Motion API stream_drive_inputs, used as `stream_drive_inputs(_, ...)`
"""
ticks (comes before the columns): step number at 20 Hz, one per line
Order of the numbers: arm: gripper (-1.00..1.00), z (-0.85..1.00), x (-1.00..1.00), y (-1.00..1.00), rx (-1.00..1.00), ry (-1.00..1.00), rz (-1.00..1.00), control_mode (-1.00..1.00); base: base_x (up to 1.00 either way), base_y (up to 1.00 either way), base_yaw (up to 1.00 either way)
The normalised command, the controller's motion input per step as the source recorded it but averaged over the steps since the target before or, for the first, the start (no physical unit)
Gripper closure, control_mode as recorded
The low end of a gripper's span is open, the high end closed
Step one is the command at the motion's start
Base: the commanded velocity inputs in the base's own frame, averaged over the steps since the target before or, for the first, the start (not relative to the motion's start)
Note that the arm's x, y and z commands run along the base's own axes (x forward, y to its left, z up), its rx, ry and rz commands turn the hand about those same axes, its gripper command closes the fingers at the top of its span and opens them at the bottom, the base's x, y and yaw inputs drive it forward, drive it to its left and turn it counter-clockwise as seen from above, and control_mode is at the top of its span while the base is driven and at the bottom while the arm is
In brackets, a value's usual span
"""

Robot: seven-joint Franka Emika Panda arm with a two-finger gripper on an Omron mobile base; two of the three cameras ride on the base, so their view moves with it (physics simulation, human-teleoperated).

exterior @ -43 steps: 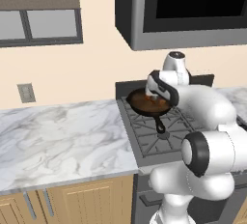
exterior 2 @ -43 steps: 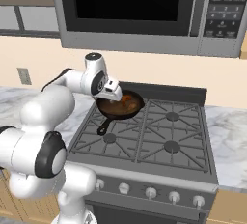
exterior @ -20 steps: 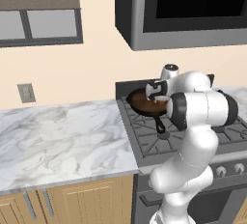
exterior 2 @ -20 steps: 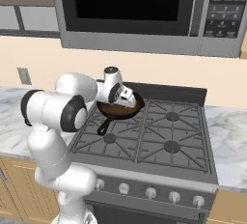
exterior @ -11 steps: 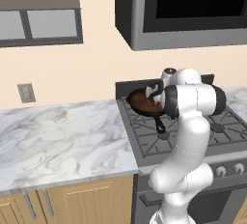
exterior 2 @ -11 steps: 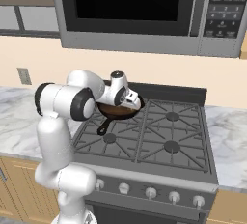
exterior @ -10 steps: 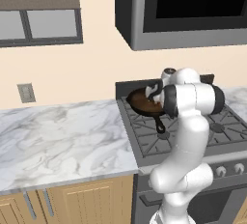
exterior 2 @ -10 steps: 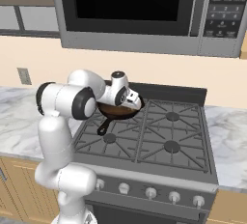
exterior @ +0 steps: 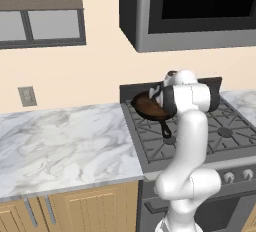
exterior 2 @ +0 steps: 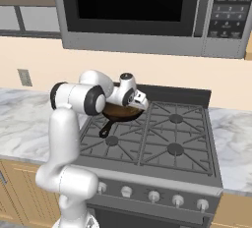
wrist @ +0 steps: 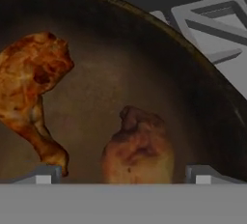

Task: Take the chicken drumsticks from the pan and place one on each plate on the dining counter.

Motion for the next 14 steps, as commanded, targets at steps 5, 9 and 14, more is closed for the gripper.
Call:
stream_drive_inputs(5, -1.0, -0.31, 0.21, 0.0, 0.0, 0.0, 0.0, -1.0, 0.0, 0.0, 0.0)
stream_drive_inputs(9, -1.0, -0.65, 0.02, -0.02, 0.0, 0.0, -0.01, -1.0, 0.0, 0.0, 0.0)
stream_drive_inputs(14, -1.0, -0.97, -0.26, -0.02, 0.0, 0.02, -0.12, -1.0, 0.0, 0.0, 0.0)
